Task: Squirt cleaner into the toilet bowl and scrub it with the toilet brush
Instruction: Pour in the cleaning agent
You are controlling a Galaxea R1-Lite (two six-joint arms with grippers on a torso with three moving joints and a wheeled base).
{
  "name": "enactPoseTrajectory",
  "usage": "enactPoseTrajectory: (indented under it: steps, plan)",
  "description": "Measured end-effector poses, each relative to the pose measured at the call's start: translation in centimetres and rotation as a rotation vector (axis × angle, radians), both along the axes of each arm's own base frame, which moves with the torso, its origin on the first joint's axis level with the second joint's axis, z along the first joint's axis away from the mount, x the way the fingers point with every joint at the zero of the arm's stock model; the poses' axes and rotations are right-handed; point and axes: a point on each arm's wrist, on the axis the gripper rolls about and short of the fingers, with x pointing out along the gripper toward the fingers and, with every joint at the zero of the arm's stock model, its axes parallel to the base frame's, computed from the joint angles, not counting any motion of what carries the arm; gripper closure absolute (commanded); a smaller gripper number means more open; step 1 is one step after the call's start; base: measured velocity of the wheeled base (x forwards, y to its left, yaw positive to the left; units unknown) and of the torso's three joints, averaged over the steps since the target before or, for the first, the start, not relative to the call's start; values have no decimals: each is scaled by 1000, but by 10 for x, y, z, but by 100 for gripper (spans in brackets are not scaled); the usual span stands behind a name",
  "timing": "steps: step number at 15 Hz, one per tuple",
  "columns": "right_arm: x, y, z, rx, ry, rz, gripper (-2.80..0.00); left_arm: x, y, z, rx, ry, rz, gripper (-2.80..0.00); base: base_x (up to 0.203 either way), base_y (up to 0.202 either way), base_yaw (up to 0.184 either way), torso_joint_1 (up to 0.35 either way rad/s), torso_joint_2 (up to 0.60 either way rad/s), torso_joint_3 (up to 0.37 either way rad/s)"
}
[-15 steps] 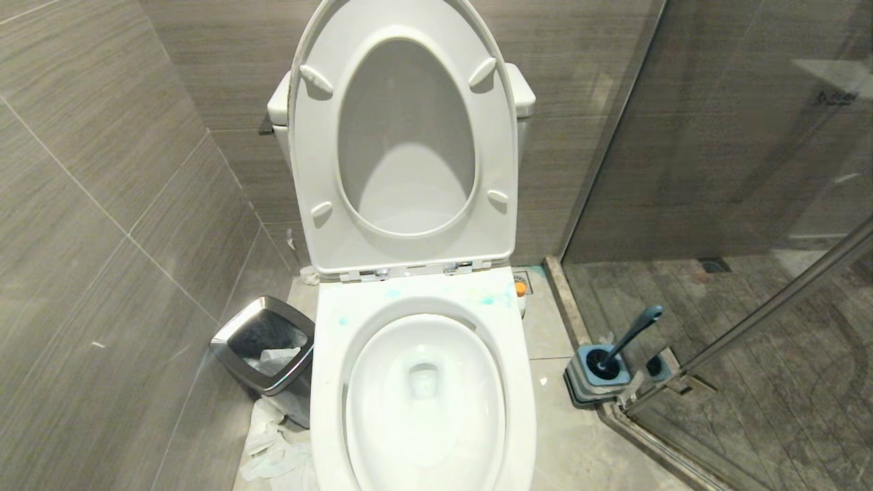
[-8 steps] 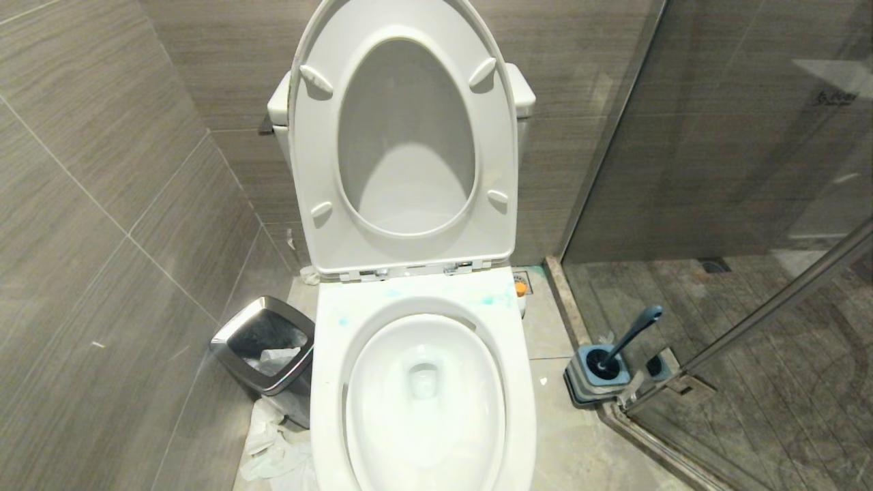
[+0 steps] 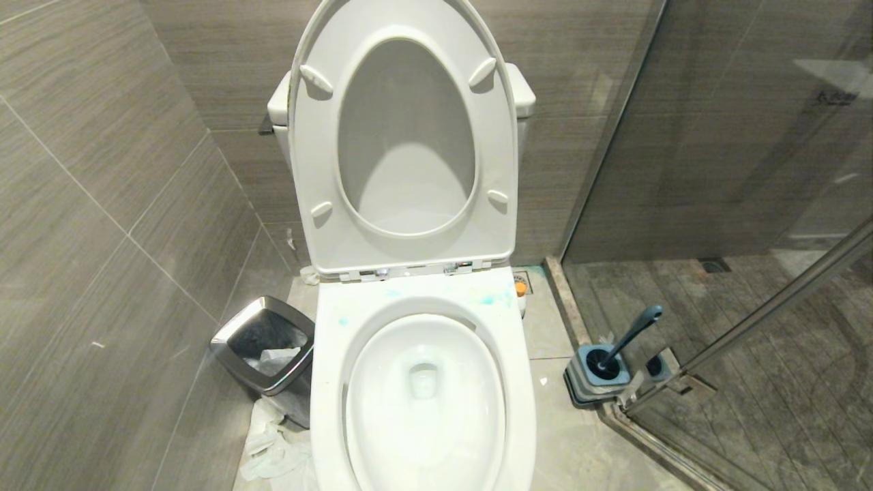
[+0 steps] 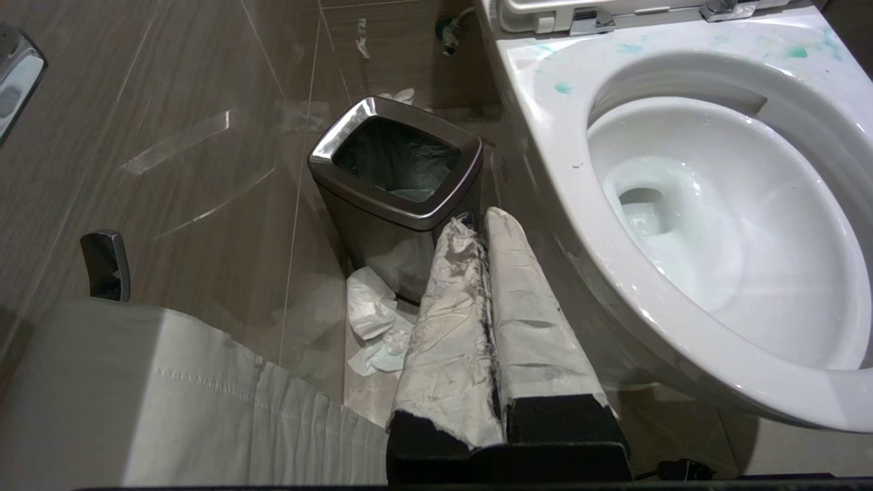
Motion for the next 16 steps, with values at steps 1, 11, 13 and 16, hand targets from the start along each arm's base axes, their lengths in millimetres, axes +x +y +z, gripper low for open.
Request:
enactPoseTrajectory:
  steps: [1, 11, 13, 16]
  plan:
    - [0, 0, 0, 0, 0, 0, 0, 0, 0, 0, -2, 1, -1, 0, 0, 0, 0, 0, 0, 0]
    - [0, 0, 0, 0, 0, 0, 0, 0, 0, 0, -6, 0, 0, 0, 0, 0, 0, 0, 0, 0]
    - [0, 0, 0, 0, 0, 0, 0, 0, 0, 0, -18, 0, 1, 0, 0, 0, 0, 0, 0, 0]
    - [0, 0, 0, 0, 0, 0, 0, 0, 0, 0, -14, 0, 2, 0, 0, 0, 0, 0, 1, -136]
